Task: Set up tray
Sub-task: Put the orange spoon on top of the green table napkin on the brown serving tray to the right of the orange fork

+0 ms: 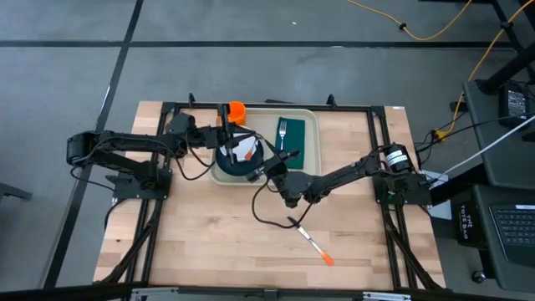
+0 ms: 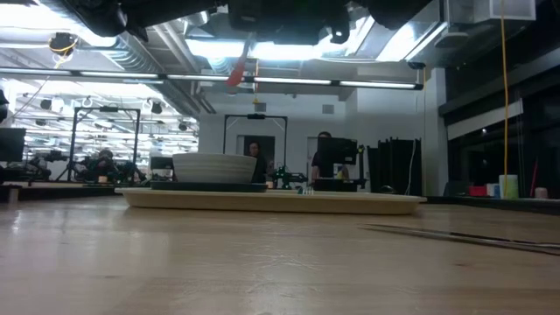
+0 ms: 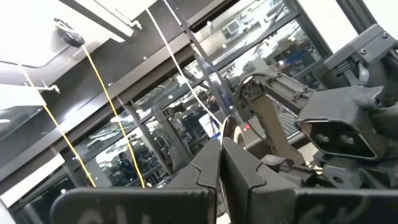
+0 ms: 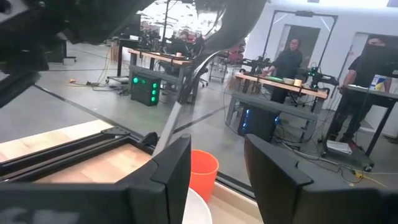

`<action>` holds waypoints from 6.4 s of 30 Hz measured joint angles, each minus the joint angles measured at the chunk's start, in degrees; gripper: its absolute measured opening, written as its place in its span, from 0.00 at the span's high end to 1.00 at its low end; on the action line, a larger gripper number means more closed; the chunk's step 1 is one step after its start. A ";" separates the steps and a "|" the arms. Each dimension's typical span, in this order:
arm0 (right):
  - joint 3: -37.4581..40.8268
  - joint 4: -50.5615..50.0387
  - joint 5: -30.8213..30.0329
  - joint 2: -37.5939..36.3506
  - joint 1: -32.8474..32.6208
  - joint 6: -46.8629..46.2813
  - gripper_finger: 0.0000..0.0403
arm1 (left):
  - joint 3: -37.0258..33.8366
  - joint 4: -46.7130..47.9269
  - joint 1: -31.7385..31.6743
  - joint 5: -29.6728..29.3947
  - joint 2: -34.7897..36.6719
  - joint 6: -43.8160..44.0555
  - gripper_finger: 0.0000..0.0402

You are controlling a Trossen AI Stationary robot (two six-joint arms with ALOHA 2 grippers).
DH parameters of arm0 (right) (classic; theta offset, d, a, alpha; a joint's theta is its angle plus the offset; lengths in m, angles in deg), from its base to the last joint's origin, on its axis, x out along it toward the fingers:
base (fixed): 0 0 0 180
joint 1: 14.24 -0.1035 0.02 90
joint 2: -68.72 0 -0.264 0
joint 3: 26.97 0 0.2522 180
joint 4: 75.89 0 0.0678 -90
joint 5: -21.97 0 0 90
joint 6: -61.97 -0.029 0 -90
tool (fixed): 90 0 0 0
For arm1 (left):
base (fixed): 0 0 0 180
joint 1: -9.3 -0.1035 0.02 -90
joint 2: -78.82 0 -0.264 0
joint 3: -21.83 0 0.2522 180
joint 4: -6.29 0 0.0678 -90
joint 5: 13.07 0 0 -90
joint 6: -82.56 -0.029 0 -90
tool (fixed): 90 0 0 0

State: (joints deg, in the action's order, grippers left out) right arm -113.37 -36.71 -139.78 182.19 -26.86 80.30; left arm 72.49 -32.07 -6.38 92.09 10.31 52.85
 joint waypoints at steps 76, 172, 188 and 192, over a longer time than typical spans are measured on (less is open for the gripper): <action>0.00 7.83 4.40 0.02 -2.49 10.29 0.81 | 0.00 1.27 7.03 7.06 2.67 -7.60 1.00; -0.02 3.16 16.01 0.02 -6.03 4.46 0.98 | 0.00 14.70 7.60 12.61 11.79 -7.13 0.95; -0.02 2.44 14.25 -0.87 -6.07 4.27 0.98 | 0.00 25.75 7.55 4.63 15.72 -3.93 0.73; -0.02 -3.07 13.04 -3.86 -6.01 3.70 0.98 | 0.00 34.99 7.58 1.77 20.21 -4.08 0.79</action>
State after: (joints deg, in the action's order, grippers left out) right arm -113.40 -39.78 -126.74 178.32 -32.88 84.00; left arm 72.49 2.92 1.20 93.85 30.52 48.77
